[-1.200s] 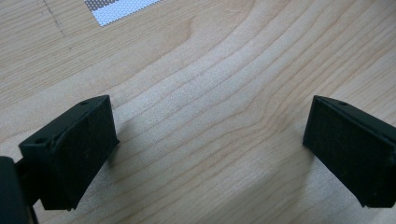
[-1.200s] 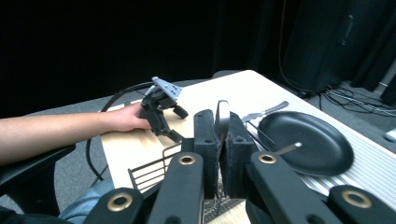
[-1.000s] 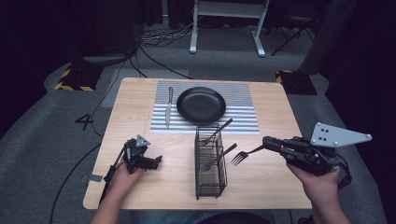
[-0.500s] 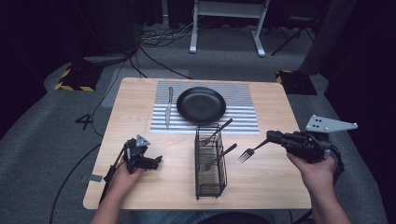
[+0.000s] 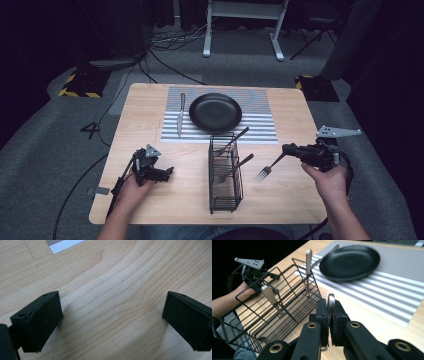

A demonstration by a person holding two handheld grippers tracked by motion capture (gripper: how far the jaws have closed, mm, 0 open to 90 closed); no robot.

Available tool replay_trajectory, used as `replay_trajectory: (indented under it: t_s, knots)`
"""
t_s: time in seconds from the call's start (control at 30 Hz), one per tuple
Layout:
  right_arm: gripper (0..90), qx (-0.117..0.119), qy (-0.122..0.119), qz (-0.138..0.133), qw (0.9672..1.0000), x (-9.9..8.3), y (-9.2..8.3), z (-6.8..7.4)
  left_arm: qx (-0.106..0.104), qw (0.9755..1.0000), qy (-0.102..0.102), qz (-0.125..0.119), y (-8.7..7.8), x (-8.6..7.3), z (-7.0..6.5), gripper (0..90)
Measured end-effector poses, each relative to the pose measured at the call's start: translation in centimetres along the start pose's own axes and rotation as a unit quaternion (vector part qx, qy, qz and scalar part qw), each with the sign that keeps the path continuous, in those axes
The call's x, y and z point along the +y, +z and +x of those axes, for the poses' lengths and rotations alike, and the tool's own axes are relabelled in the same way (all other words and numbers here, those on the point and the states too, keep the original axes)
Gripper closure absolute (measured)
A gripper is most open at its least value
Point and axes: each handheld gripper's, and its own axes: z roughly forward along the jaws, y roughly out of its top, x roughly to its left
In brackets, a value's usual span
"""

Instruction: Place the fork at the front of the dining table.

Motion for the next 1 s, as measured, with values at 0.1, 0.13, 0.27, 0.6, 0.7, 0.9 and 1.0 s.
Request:
replay_trajectory:
  t_s: [0.1, 0.13, 0.27, 0.6, 0.7, 0.9, 1.0]
  knots:
    - [86.3, 0.007, 0.013, 0.013, 0.9998, -0.4, 0.6, -0.6, 0.0, 1.0, 0.0, 0.0, 0.0, 0.0, 0.0, 2.8]
    - [86.3, 0.009, 0.019, 0.016, 0.9997, -0.6, 0.7, -0.8, -0.001, 1.0, 0.0, 0.0, 0.0, 0.0, 0.0, 2.8]
    - [86.2, 0.013, 0.03, 0.026, 0.9991, -0.8, 1.1, -1.2, 0.0, 1.0, 0.0, 0.0, 0.0, 0.0, 0.0, 2.8]
    - [86.0, -0.006, 0.048, 0.041, 0.998, -1.4, 1.6, -2.1, 0.0, 1.0, 0.0, 0.0, 0.0, 0.0, 0.0, 2.8]
    - [84.7, -0.016, 0.059, 0.041, 0.9973, -1.7, 1.7, -2.6, 0.0, 1.0, 0.0, 0.0, 0.0, 0.0, 0.0, 2.8]
    - [80.2, -0.044, 0.066, 0.047, 0.9958, -2.1, 1.7, -3.4, 0.0, 1.0, 0.0, 0.0, 0.0, 0.0, 0.0, 2.8]
    - [74.5, -0.056, 0.071, 0.048, 0.9947, -2.6, 1.8, -3.9, 0.0, 1.0, 0.0, 0.0, 0.0, 0.0, 0.0, 2.8]
